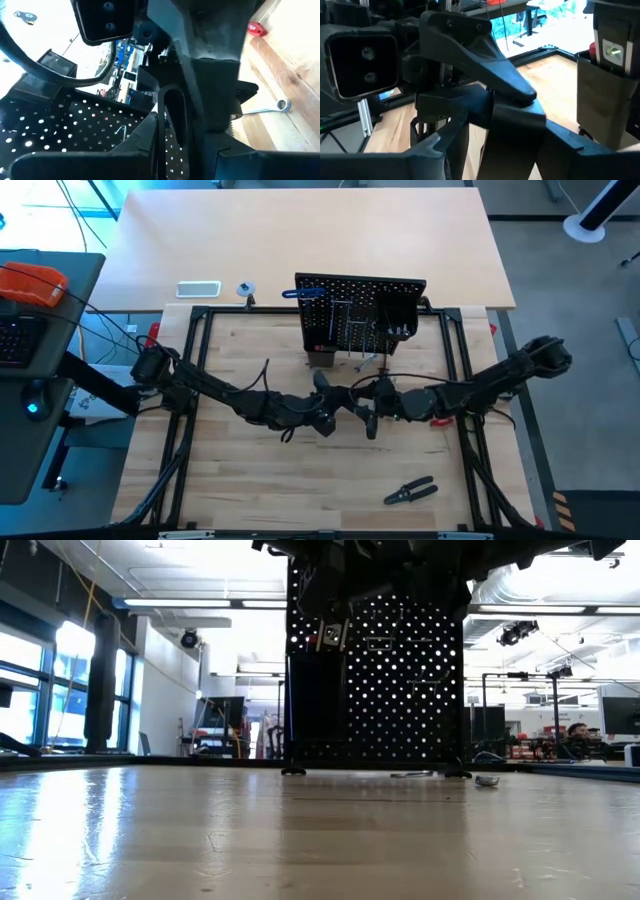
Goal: Hang tools onto peg board
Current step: Hang the c-clamp on the pegboard
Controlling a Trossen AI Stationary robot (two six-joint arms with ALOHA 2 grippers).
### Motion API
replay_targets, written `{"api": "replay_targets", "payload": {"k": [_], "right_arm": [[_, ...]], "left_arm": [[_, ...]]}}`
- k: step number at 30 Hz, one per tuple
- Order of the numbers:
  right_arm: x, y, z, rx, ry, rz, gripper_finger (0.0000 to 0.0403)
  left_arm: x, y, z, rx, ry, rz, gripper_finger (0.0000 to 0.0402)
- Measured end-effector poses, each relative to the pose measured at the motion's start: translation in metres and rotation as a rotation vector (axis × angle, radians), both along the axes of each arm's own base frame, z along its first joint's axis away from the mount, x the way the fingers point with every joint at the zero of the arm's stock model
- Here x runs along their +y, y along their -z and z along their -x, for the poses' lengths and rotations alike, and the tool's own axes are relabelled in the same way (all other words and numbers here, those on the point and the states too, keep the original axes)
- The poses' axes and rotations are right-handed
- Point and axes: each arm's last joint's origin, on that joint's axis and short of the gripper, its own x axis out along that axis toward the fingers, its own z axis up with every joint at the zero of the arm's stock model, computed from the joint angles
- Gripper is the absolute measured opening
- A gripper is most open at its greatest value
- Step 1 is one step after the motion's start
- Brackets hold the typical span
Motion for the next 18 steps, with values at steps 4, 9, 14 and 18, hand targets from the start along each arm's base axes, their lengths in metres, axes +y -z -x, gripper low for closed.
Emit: {"api": "replay_targets", "payload": {"k": [4, 9, 14, 18], "right_arm": [[-0.001, 0.002, 0.005, 0.051, -0.009, 0.006, 0.0213], [-0.003, -0.002, 0.008, 0.043, 0.012, -0.031, 0.0226], [-0.004, -0.004, 0.007, 0.015, 0.025, -0.031, 0.0227], [-0.005, -0.005, 0.007, 0.006, 0.044, -0.019, 0.0227]], "left_arm": [[0.000, -0.008, 0.001, -0.043, -0.043, -0.001, 0.0066], [-0.001, -0.007, 0.001, -0.027, -0.051, -0.046, 0.0066], [-0.002, -0.007, 0.001, -0.020, -0.037, -0.042, 0.0066], [-0.002, -0.007, 0.001, -0.021, -0.037, -0.043, 0.0066]]}}
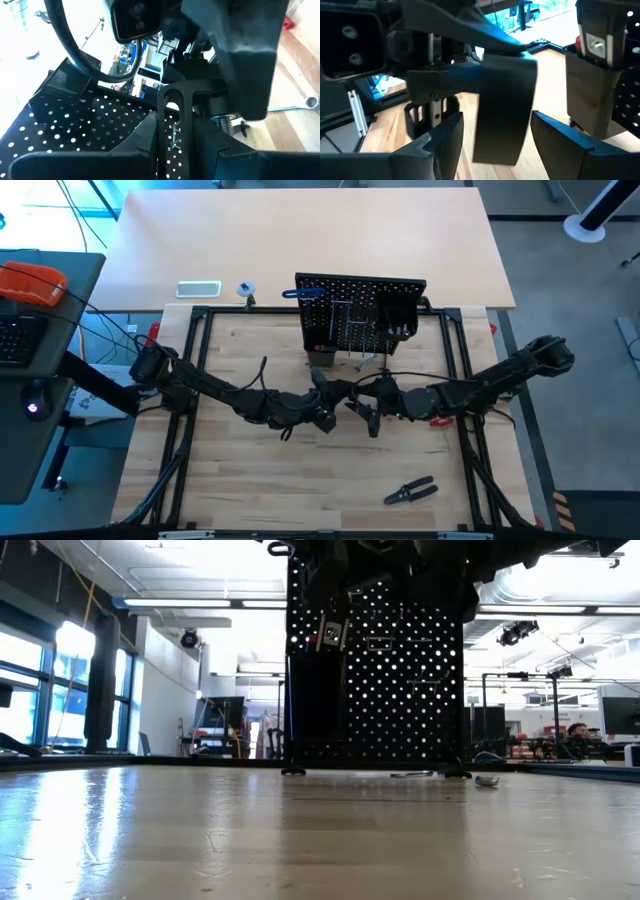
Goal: Hang tools onto peg board
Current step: Hang the c-clamp on the pegboard
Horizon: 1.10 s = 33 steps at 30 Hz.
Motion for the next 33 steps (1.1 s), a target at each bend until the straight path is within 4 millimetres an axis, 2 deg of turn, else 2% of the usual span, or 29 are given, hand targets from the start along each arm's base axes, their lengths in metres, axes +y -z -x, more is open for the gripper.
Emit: {"api": "replay_targets", "payload": {"k": [6, 16, 22, 29, 33], "right_arm": [[-0.0039, -0.0009, -0.0016, -0.009, 0.000, -0.008, 0.0204], [-0.0035, -0.0011, -0.0017, -0.011, -0.012, -0.023, 0.0097], [-0.0038, -0.0005, -0.0015, -0.004, -0.004, -0.013, 0.0097], [-0.0050, 0.0005, -0.0011, 0.019, 0.023, 0.052, 0.0097], [-0.0056, 0.0006, -0.0006, 0.024, 0.039, 0.062, 0.0096]], "left_arm": [[-0.0007, 0.0012, -0.0001, 0.006, 0.022, 0.009, 0.0066], [-0.0008, 0.0017, -0.0002, 0.007, 0.026, 0.005, 0.0066], [-0.0008, 0.0020, -0.0002, 0.009, 0.026, 0.002, 0.0067], [0.0000, 0.0017, 0.0002, 0.001, -0.012, 0.007, 0.0128], [0.0001, -0.0002, 0.0014, -0.006, -0.026, 0.010, 0.0147]]}}
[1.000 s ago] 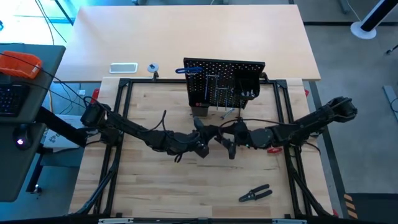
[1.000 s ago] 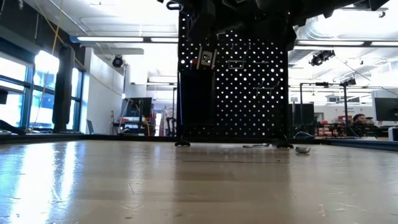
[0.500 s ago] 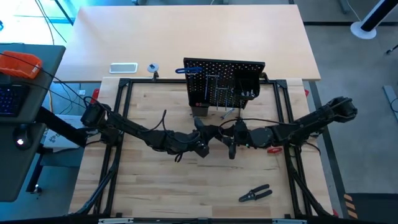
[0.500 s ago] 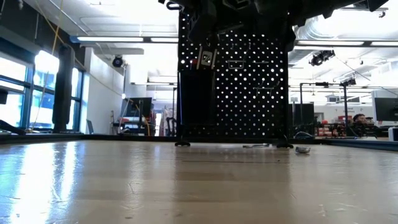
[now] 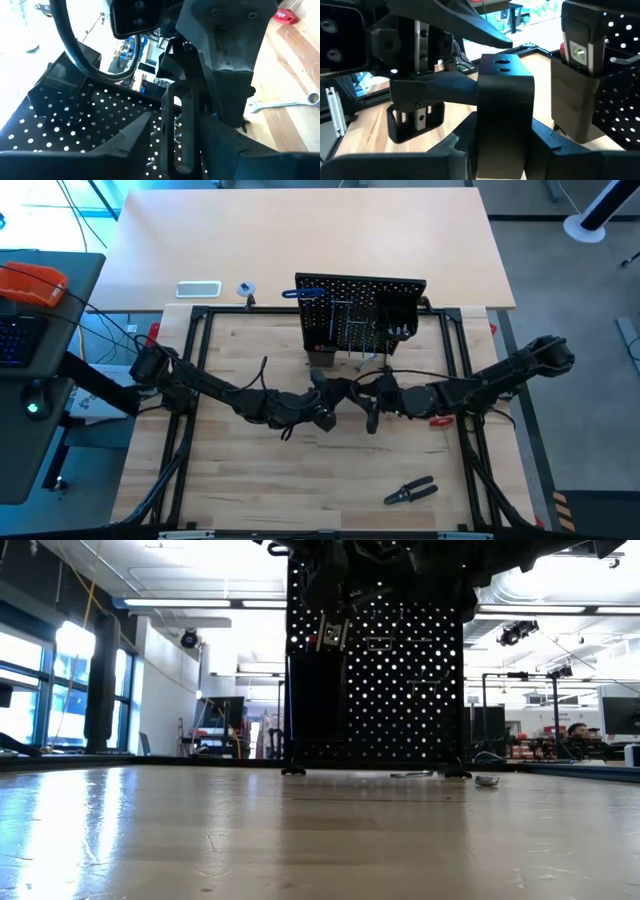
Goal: Hang tools onto peg board
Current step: Hang the c-clamp on the pegboard
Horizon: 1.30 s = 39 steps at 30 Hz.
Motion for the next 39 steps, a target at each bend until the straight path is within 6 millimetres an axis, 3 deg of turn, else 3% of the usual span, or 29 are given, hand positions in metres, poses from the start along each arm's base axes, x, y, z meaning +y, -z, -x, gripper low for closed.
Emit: {"api": "replay_targets", "payload": {"k": [15, 24, 39], "right_arm": [[-0.009, -0.015, 0.024, 0.043, 0.090, 0.039, 0.0096], [-0.018, -0.017, 0.045, 0.119, 0.147, -0.007, 0.0096], [-0.054, -0.019, 0.038, 0.142, 0.119, -0.040, 0.0096]], "left_arm": [[-0.004, -0.011, 0.007, -0.027, -0.018, 0.002, 0.0174], [-0.010, -0.025, 0.021, -0.024, -0.063, 0.019, 0.0177], [0.001, -0.056, 0.059, -0.033, -0.086, 0.222, 0.0177]]}}
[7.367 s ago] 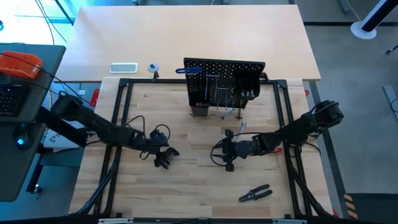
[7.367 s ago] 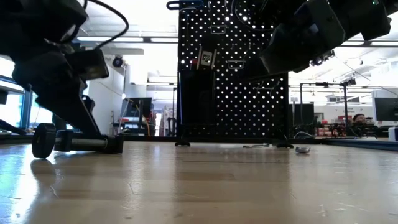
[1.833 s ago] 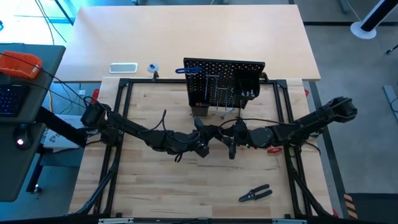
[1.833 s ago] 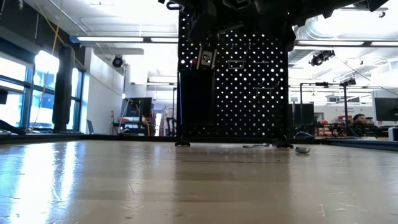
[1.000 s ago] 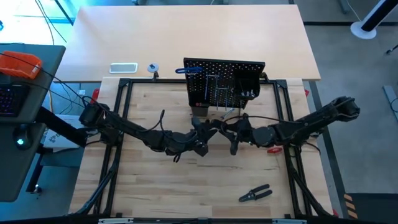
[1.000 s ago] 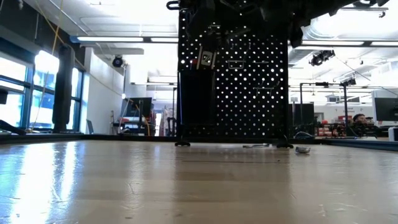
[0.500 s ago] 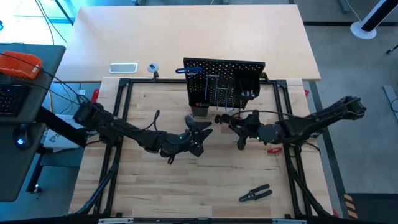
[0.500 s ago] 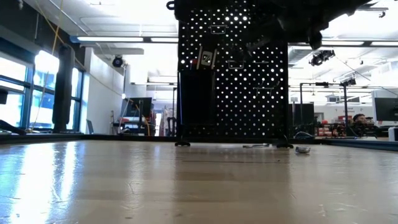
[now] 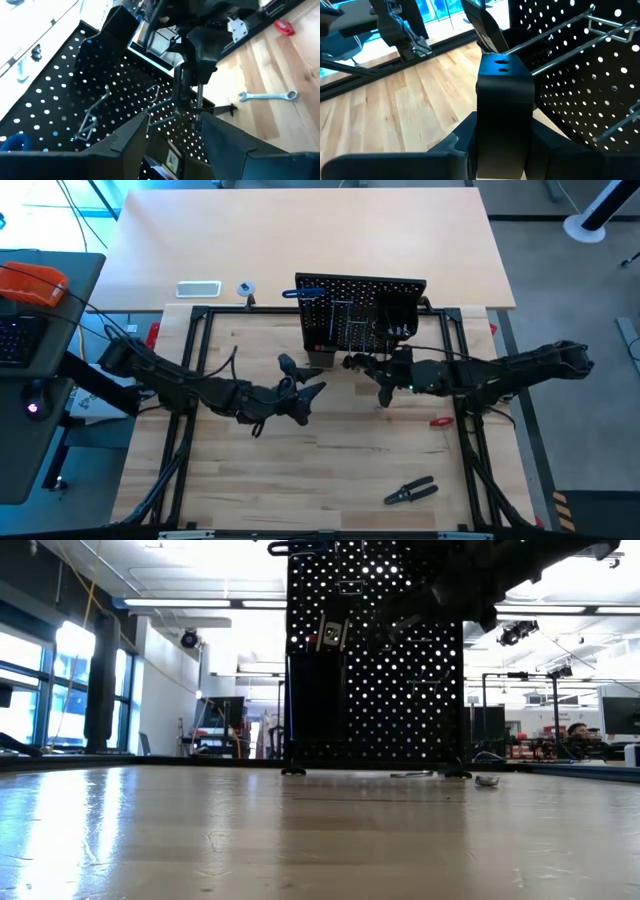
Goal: Hang tools onto peg board
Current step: Hang the c-clamp on the pegboard
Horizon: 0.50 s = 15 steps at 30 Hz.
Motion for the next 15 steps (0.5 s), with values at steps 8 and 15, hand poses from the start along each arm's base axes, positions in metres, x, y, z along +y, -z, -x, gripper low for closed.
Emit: {"api": "replay_targets", "payload": {"k": [8, 15], "right_arm": [[-0.011, 0.003, 0.000, 0.042, -0.020, -0.014, 0.0096], [-0.018, 0.003, 0.000, 0.054, -0.029, 0.000, 0.0096]], "left_arm": [[0.001, 0.002, 0.001, 0.019, -0.003, 0.014, 0.0177], [0.001, 0.003, 0.002, 0.018, -0.002, 0.024, 0.0177]]}}
